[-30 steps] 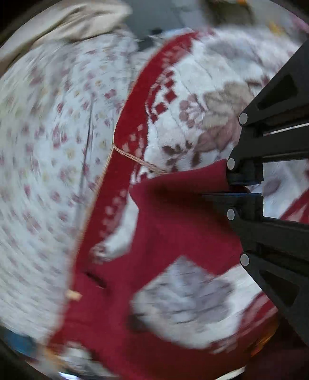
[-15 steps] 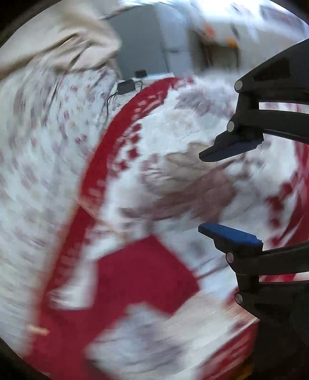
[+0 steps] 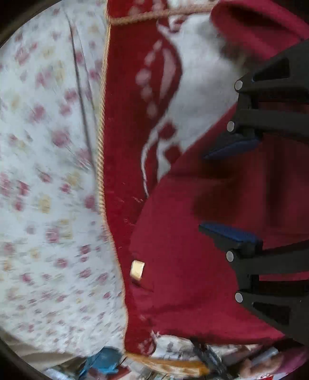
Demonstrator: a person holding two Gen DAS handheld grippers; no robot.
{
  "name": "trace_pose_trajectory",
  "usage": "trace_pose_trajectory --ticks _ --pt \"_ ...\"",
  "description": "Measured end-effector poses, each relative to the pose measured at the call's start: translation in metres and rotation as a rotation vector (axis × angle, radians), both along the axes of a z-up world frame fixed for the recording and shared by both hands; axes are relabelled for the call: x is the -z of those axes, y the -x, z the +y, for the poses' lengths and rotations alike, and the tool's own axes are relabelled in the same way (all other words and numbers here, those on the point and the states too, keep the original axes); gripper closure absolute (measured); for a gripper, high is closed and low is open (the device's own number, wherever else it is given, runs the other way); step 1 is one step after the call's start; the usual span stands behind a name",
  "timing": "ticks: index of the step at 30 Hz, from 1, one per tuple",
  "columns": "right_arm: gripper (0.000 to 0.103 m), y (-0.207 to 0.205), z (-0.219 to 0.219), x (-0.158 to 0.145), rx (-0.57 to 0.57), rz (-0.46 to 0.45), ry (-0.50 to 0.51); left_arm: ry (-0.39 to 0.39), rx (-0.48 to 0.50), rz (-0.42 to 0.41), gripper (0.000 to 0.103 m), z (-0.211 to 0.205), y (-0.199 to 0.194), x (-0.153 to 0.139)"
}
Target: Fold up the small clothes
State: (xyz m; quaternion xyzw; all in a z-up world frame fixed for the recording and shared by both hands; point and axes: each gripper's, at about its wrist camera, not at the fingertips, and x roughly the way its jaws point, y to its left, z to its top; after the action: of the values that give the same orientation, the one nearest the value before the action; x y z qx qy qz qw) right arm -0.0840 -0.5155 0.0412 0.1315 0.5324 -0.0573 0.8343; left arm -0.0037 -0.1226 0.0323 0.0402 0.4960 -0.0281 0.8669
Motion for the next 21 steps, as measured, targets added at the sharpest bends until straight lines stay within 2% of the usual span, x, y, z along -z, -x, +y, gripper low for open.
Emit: trace_pose_trajectory --ticks 1,2,4,6,7,9,11,13,16,19,21 --pt "0.095 -0.001 0.006 -0.004 -0.011 -0.010 0.041 0.006 -0.001 0.002 0.000 0.001 -0.001 -0.001" --pt "0.096 0.000 0.006 -0.009 -0.027 -0.020 0.041 0.013 -0.001 0.002 0.000 0.002 -0.001 -0.002" --pt "0.096 0.009 0.000 -0.017 -0.026 -0.024 0.012 0.019 0.007 -0.005 0.000 0.001 0.000 -0.004" --pt "0.094 0.021 -0.008 -0.010 -0.033 0.041 -0.013 0.008 0.016 -0.006 0.000 -0.003 -0.001 -0.004" --pt "0.089 0.032 -0.014 -0.014 -0.039 0.031 -0.041 0.007 0.022 0.000 0.000 -0.005 -0.001 -0.003" --pt "0.049 0.057 -0.032 -0.031 0.007 -0.013 -0.040 0.009 0.036 0.002 0.000 -0.008 0.002 -0.002" --pt "0.030 0.085 -0.057 -0.053 0.093 -0.054 0.034 0.000 0.039 0.002 0.000 -0.009 0.004 -0.001" --pt "0.025 0.111 -0.081 -0.071 0.162 -0.052 0.145 0.005 0.040 0.005 0.000 -0.009 0.006 -0.001" --pt "0.011 0.133 -0.116 -0.077 0.217 0.026 0.252 0.014 0.033 0.005 0.000 -0.007 0.008 -0.001" --pt "0.010 0.146 -0.140 -0.058 0.228 0.120 0.249 0.021 0.026 0.016 0.000 -0.006 0.008 0.000" --pt "0.010 0.149 -0.138 -0.040 0.205 0.192 0.336 0.017 0.024 0.018 0.000 -0.007 0.008 0.001"
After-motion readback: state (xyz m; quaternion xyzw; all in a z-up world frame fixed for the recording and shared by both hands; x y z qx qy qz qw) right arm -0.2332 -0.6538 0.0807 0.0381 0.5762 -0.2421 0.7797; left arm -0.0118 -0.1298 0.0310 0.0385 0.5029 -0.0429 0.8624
